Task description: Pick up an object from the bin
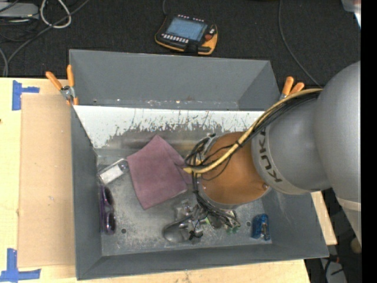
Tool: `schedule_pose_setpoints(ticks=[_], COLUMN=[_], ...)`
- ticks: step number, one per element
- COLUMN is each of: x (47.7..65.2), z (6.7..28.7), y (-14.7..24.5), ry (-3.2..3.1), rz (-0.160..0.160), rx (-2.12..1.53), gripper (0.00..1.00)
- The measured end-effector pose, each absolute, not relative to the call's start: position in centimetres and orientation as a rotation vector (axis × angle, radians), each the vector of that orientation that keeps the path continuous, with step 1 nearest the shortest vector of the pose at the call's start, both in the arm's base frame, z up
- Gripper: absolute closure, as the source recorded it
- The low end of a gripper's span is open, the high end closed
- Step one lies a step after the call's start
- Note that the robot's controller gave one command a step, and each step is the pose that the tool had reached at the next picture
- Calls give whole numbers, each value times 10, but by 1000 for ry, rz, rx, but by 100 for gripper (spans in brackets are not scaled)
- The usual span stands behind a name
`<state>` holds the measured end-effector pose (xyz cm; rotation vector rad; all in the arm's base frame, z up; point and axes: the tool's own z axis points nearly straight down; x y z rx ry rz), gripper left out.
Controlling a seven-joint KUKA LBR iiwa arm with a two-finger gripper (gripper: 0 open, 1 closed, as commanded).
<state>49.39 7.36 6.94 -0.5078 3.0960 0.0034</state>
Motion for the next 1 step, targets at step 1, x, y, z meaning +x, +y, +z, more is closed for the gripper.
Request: schedule_pose_setpoints(ticks=[1], x=[494], z=[69], y=[74], ry=[3096], rz=[3], rx=[-507], gripper=[100])
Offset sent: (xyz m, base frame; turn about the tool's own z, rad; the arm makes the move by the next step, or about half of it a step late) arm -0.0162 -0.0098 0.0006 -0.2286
